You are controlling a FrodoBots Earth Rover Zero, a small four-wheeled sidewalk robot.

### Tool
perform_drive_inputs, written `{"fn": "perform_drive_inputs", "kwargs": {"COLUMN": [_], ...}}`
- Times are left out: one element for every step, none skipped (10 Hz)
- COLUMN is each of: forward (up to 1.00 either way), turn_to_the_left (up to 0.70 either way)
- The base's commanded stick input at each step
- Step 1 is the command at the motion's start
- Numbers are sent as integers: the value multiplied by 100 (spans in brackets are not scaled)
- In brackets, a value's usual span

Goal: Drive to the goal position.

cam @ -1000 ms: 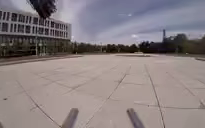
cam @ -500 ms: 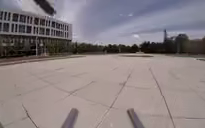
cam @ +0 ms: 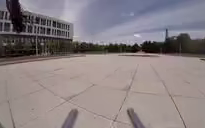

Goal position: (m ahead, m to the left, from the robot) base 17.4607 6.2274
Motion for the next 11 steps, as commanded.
{"fn": "perform_drive_inputs", "kwargs": {"forward": [50, 50, 50, 50, 50, 50, 50, 50, 50, 50, 50], "turn_to_the_left": [0, 0, 0, 0, 0, 0, 0, 0, 0, 0, 0]}}
